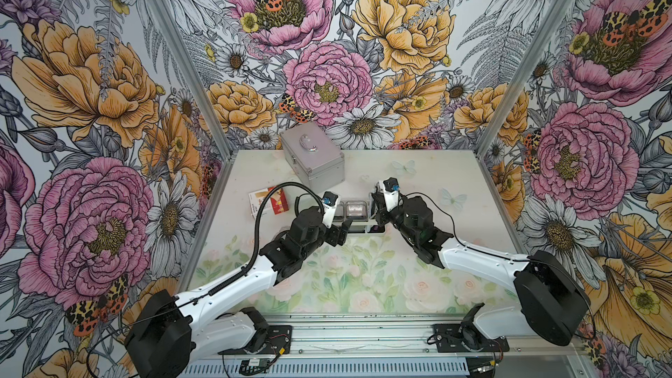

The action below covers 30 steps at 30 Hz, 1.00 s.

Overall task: Place the toothbrush into the toothbrush holder
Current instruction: Place the toothbrush in the toothbrush holder.

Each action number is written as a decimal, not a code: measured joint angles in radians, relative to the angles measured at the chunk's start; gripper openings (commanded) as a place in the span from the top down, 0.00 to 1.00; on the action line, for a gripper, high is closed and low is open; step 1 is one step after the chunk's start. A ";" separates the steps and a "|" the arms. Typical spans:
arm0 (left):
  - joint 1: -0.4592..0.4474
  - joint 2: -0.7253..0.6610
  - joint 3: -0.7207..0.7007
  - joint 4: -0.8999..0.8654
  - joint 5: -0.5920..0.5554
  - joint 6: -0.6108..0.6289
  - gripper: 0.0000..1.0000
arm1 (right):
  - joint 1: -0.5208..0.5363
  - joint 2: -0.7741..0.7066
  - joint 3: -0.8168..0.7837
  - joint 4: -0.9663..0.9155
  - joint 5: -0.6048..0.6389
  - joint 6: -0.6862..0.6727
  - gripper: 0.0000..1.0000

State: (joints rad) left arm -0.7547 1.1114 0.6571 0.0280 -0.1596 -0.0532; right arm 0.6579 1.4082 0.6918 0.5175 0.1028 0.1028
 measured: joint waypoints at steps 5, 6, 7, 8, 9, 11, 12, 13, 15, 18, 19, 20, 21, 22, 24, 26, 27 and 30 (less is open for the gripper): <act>0.000 -0.005 -0.001 0.000 0.000 0.000 0.14 | 0.002 0.012 -0.011 0.029 0.016 0.000 1.00; 0.000 -0.005 -0.001 0.000 0.000 0.000 0.14 | 0.002 0.012 -0.016 0.036 0.019 0.000 1.00; 0.000 -0.005 -0.001 0.000 0.000 0.000 0.14 | 0.002 0.012 -0.019 0.041 0.023 0.000 1.00; 0.000 -0.005 -0.001 0.000 0.000 0.000 0.14 | 0.002 0.012 -0.023 0.046 0.026 0.000 1.00; 0.000 -0.005 -0.001 0.000 0.000 0.000 0.14 | 0.002 0.012 -0.025 0.049 0.029 0.000 1.00; 0.000 -0.005 -0.001 0.000 0.000 0.000 0.14 | 0.002 0.012 -0.030 0.056 0.032 0.000 1.00; 0.000 -0.005 -0.001 0.000 0.000 0.000 0.14 | 0.002 0.013 -0.032 0.061 0.032 0.000 1.00; 0.000 -0.005 -0.001 0.000 0.000 0.000 0.14 | 0.002 0.014 -0.034 0.065 0.033 0.000 1.00; 0.000 -0.005 -0.001 0.000 0.000 0.000 0.14 | 0.002 0.016 -0.036 0.072 0.033 0.001 0.99; 0.000 -0.005 -0.001 0.000 0.000 0.000 0.14 | 0.002 0.026 -0.041 0.090 0.036 0.008 0.97; 0.000 -0.005 -0.001 0.000 0.000 0.000 0.13 | 0.002 0.029 -0.042 0.093 0.036 0.009 0.96; 0.000 -0.005 -0.001 0.000 0.000 0.000 0.13 | 0.002 0.033 -0.044 0.095 0.037 0.010 0.95; 0.000 -0.005 -0.001 0.000 0.000 0.000 0.13 | 0.002 0.035 -0.046 0.096 0.037 0.011 0.94; 0.000 -0.005 -0.001 0.000 0.000 0.000 0.13 | 0.002 0.037 -0.048 0.097 0.037 0.011 0.93; 0.000 -0.006 -0.001 0.000 0.000 0.000 0.13 | 0.002 0.042 -0.048 0.101 0.040 0.013 0.90; 0.000 -0.006 -0.002 0.000 0.000 0.000 0.13 | 0.002 0.044 -0.048 0.102 0.041 0.015 0.89; 0.000 -0.007 -0.003 0.000 0.000 0.000 0.13 | 0.002 0.044 -0.048 0.102 0.043 0.016 0.87; 0.000 -0.007 -0.006 0.000 0.000 0.000 0.13 | 0.002 0.044 -0.050 0.105 0.048 0.023 0.77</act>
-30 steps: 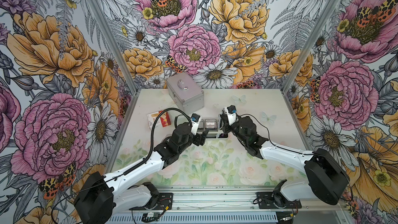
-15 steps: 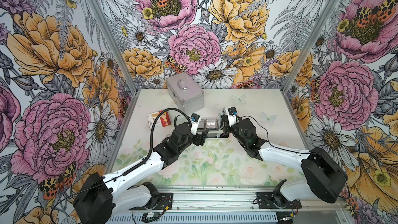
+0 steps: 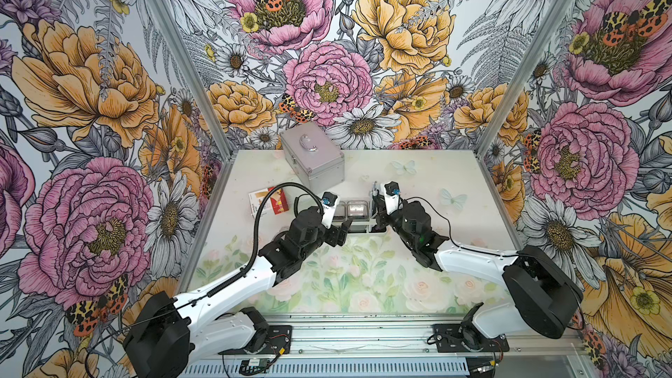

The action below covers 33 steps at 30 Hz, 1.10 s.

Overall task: Place the toothbrush into the toothbrush holder
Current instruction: Place the toothbrush in the toothbrush holder.

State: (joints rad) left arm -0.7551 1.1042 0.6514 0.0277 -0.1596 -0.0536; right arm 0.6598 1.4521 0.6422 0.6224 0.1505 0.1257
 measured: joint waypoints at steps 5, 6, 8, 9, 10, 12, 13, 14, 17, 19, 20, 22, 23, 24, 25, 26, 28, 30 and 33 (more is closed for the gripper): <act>0.000 0.000 -0.001 0.000 0.000 0.000 0.13 | 0.000 0.000 -0.007 0.004 0.010 0.006 0.70; 0.000 0.000 -0.001 0.000 0.000 0.000 0.13 | 0.000 0.000 -0.009 0.004 0.011 0.008 0.69; 0.000 0.000 -0.001 0.000 0.000 0.000 0.13 | 0.000 0.000 -0.013 0.004 0.014 0.008 0.67; 0.000 0.000 -0.001 0.000 0.000 0.000 0.13 | 0.000 0.000 -0.014 0.004 0.014 0.009 0.66; 0.000 0.000 -0.001 0.000 0.000 0.000 0.12 | 0.000 0.000 -0.015 0.005 0.014 0.011 0.67; 0.000 0.000 -0.001 0.000 0.000 0.000 0.13 | 0.000 0.000 -0.017 0.005 0.015 0.011 0.66; 0.000 0.000 -0.001 0.000 0.000 0.000 0.12 | 0.000 0.000 -0.017 0.005 0.016 0.011 0.64; 0.000 0.000 -0.001 0.000 0.000 0.000 0.12 | 0.000 0.000 -0.017 0.005 0.018 0.011 0.63; 0.000 0.000 -0.001 0.000 0.000 0.000 0.12 | 0.000 -0.005 -0.018 0.005 0.023 0.012 0.63; 0.000 0.000 -0.001 0.000 0.000 0.000 0.12 | 0.000 -0.006 -0.018 0.008 0.027 0.012 0.62; 0.000 0.000 -0.001 0.000 0.000 0.000 0.12 | 0.000 -0.006 -0.018 0.008 0.030 0.012 0.62; 0.000 0.000 -0.001 0.000 0.000 0.000 0.12 | 0.000 -0.006 -0.018 0.008 0.031 0.012 0.62; 0.000 0.000 -0.001 0.000 0.000 0.000 0.12 | 0.000 -0.006 -0.018 0.008 0.031 0.012 0.62; 0.000 0.000 -0.001 0.000 0.000 0.000 0.12 | 0.000 -0.006 -0.018 0.008 0.031 0.012 0.62; 0.000 0.000 -0.001 0.000 0.000 0.000 0.12 | 0.000 -0.006 -0.018 0.008 0.031 0.012 0.62; 0.000 0.000 -0.001 0.000 0.000 0.000 0.12 | 0.000 -0.008 -0.019 0.008 0.033 0.012 0.60; 0.000 0.000 -0.001 0.000 0.000 0.000 0.12 | 0.000 -0.017 -0.022 0.008 0.037 0.012 0.56; 0.000 0.000 -0.001 0.000 0.001 0.000 0.11 | 0.000 -0.032 -0.027 0.008 0.041 0.012 0.52; 0.000 0.000 -0.001 0.000 0.004 0.000 0.11 | 0.000 -0.053 -0.031 0.008 0.048 0.011 0.47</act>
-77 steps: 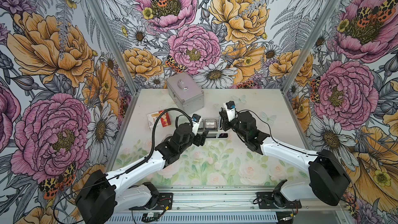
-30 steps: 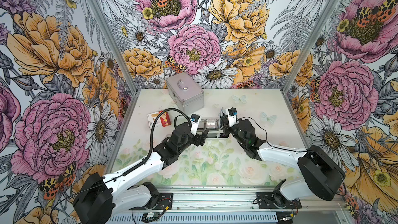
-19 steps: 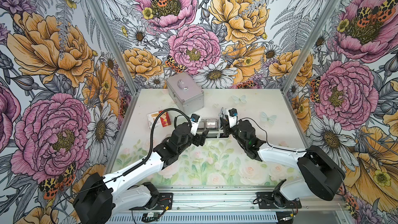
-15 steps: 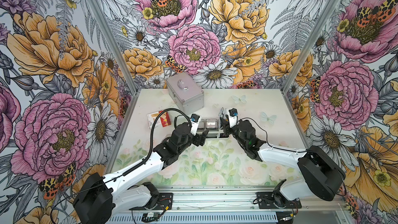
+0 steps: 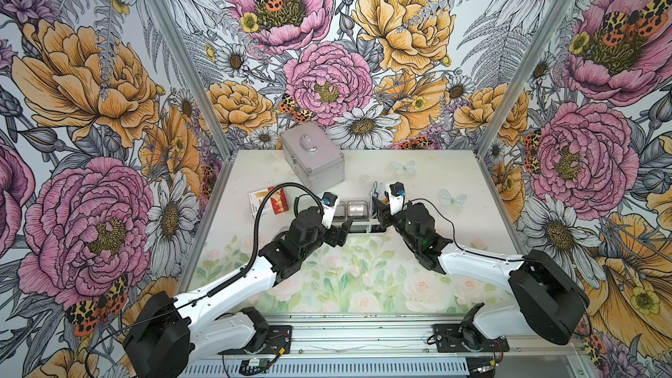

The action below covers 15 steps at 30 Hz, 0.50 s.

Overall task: Place the toothbrush into the toothbrush holder
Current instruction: Place the toothbrush in the toothbrush holder.

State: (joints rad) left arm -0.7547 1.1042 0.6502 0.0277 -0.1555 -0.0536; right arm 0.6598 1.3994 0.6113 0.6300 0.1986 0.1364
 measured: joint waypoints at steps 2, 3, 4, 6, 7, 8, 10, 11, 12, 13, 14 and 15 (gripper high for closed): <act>0.000 0.000 0.000 0.000 0.001 0.000 0.10 | 0.000 -0.013 0.000 0.000 0.004 0.000 0.45; 0.000 0.000 0.000 0.000 0.002 0.000 0.09 | 0.000 -0.018 0.000 0.000 0.006 0.000 0.44; 0.000 0.000 0.000 0.000 0.003 0.000 0.06 | 0.000 -0.023 0.000 -0.001 0.008 -0.002 0.44; 0.000 0.000 0.000 0.000 0.007 0.000 0.05 | 0.000 -0.032 0.000 -0.003 0.013 -0.005 0.43; 0.000 0.000 0.000 0.000 0.007 0.000 0.04 | 0.000 -0.038 0.000 -0.008 0.016 -0.007 0.42; 0.000 0.000 0.000 0.000 0.007 0.000 0.03 | 0.000 -0.048 0.000 -0.015 0.019 -0.010 0.42; 0.000 -0.001 -0.004 0.006 0.007 0.001 0.02 | 0.000 -0.074 0.000 -0.035 0.031 -0.015 0.42; 0.000 -0.001 -0.006 0.006 0.007 0.001 0.02 | 0.000 -0.094 0.000 -0.051 0.043 -0.019 0.41; 0.000 -0.002 -0.007 0.007 0.006 0.001 0.02 | 0.000 -0.115 0.000 -0.069 0.056 -0.019 0.41; 0.000 -0.002 -0.008 0.008 0.004 0.001 0.01 | 0.000 -0.142 0.000 -0.097 0.076 -0.021 0.40; 0.000 -0.002 -0.010 0.008 -0.001 0.004 0.01 | 0.000 -0.170 0.002 -0.128 0.098 -0.023 0.39; 0.000 -0.002 -0.011 0.008 -0.006 0.006 0.02 | 0.000 -0.198 0.006 -0.164 0.120 -0.024 0.37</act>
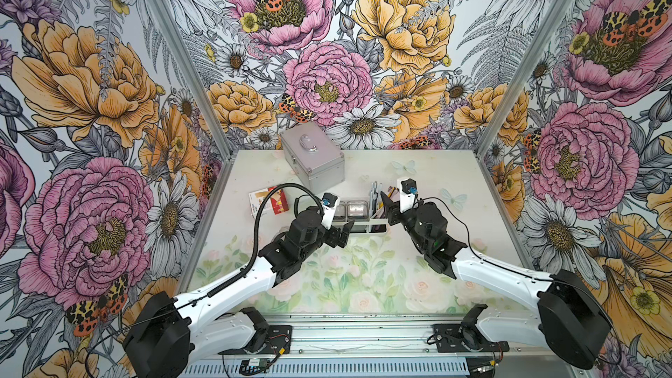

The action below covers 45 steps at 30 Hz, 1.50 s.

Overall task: Place the toothbrush into the toothbrush holder
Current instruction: Place the toothbrush in the toothbrush holder, then reset both arms

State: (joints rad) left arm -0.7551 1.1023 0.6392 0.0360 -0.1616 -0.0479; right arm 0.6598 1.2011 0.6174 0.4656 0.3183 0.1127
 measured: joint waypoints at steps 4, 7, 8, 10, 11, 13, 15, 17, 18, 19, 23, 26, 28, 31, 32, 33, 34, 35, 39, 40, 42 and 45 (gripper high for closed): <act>0.002 0.000 -0.017 0.022 -0.051 0.015 0.01 | -0.007 -0.098 0.069 -0.225 0.104 0.020 0.32; 0.010 0.002 -0.020 0.032 -0.105 0.040 0.01 | -0.034 -0.166 0.127 -0.390 0.138 0.054 0.17; 0.016 0.004 -0.020 0.039 -0.128 0.049 0.02 | -0.041 -0.196 0.128 -0.433 0.143 0.066 0.15; 0.039 0.008 -0.020 0.053 -0.175 0.066 0.01 | -0.056 -0.256 0.124 -0.518 0.155 0.090 0.15; 0.064 0.010 -0.021 0.069 -0.198 0.078 0.01 | -0.062 -0.284 0.119 -0.552 0.166 0.104 0.14; 0.124 0.011 -0.029 0.102 -0.230 0.085 0.02 | -0.066 -0.338 0.096 -0.605 0.199 0.135 0.14; 0.206 0.011 -0.046 0.141 -0.251 0.091 0.02 | -0.069 -0.383 0.069 -0.660 0.232 0.166 0.13; 0.283 0.011 -0.080 0.187 -0.277 0.103 0.02 | -0.071 -0.417 0.045 -0.717 0.267 0.195 0.12; 0.323 0.011 -0.107 0.218 -0.292 0.111 0.02 | -0.072 -0.431 0.030 -0.736 0.288 0.206 0.10; 0.367 0.012 -0.143 0.262 -0.300 0.117 0.02 | -0.072 -0.444 0.013 -0.750 0.312 0.216 0.10; 0.543 0.071 -0.258 0.422 -0.280 0.121 0.02 | -0.085 -0.446 -0.035 -0.789 0.432 0.260 0.10; 0.636 0.204 -0.270 0.534 -0.245 0.109 0.02 | -0.105 -0.381 -0.052 -0.764 0.570 0.278 0.09; 0.669 0.301 -0.266 0.609 -0.218 0.099 0.02 | -0.146 -0.314 -0.080 -0.698 0.639 0.279 0.08; 0.715 0.411 -0.266 0.718 -0.157 0.075 0.01 | -0.225 -0.222 -0.139 -0.566 0.657 0.225 0.10; 0.727 0.430 -0.267 0.740 -0.146 0.069 0.02 | -0.249 -0.206 -0.161 -0.510 0.650 0.199 0.10; 0.737 0.443 -0.272 0.765 -0.136 0.060 0.01 | -0.282 -0.198 -0.188 -0.442 0.624 0.166 0.11; 0.745 0.448 -0.277 0.792 -0.129 0.051 0.02 | -0.322 -0.196 -0.210 -0.385 0.586 0.145 0.11; 0.749 0.448 -0.280 0.811 -0.125 0.046 0.01 | -0.363 -0.195 -0.224 -0.342 0.550 0.129 0.11; 0.745 0.448 -0.281 0.872 -0.115 0.042 0.01 | -0.584 -0.145 -0.227 -0.191 0.391 0.129 0.13; 0.744 0.448 -0.280 0.881 -0.114 0.043 0.01 | -0.624 -0.111 -0.223 -0.155 0.358 0.132 0.15; 0.739 0.448 -0.280 0.889 -0.115 0.043 0.01 | -0.655 -0.019 -0.206 -0.095 0.306 0.135 0.21; 0.718 0.448 -0.280 0.898 -0.126 0.047 0.01 | -0.660 0.166 -0.141 -0.049 0.242 0.128 0.24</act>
State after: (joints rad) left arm -0.0376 1.5505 0.3588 0.9337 -0.2871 -0.0010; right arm 0.0002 1.3670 0.4763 0.4168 0.5606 0.2405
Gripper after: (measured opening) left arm 0.986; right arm 0.780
